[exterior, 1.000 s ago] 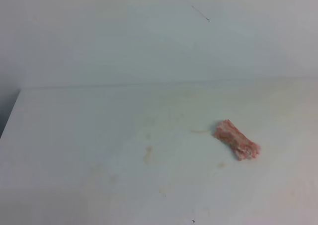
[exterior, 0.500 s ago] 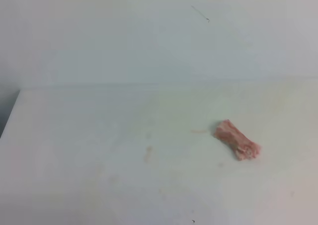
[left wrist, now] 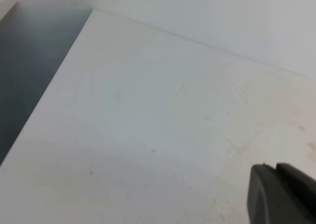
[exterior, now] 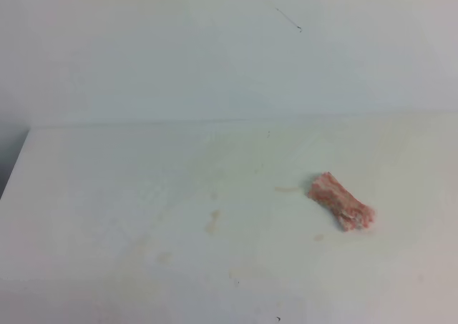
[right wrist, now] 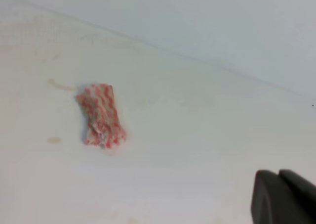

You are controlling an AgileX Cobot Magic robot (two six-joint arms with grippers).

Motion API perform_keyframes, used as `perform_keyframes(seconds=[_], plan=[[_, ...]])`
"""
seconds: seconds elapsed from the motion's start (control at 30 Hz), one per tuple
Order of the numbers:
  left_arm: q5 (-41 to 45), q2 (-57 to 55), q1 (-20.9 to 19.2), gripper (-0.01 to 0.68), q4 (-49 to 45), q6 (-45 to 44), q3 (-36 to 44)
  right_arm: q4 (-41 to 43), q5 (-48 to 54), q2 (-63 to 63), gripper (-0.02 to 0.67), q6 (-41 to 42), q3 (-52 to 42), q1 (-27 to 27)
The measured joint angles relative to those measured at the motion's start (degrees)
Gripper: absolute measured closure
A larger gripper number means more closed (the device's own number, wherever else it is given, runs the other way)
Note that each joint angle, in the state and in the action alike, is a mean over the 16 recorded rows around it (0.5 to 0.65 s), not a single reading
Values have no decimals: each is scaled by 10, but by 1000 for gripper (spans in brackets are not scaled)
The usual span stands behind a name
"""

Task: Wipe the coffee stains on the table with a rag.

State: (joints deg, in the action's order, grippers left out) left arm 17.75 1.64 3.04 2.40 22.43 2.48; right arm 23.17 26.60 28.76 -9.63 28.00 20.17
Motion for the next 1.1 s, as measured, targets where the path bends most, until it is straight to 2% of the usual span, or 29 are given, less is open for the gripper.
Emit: perform_keyframes(seconds=[0.27, 0.67, 0.87, 1.1], plan=[[0, 0, 0, 672, 0, 0, 0, 0, -6, -95, 649, 0, -51, -44], [0, -1, 0, 672, 0, 0, 0, 4, -16, -276, 649, 2, -224, -141], [0, -1, 0, 672, 0, 0, 0, 8, -27, -306, 649, 4, -276, -155], [0, -1, 0, 672, 0, 0, 0, 12, -41, -306, 650, 6, -290, -156]])
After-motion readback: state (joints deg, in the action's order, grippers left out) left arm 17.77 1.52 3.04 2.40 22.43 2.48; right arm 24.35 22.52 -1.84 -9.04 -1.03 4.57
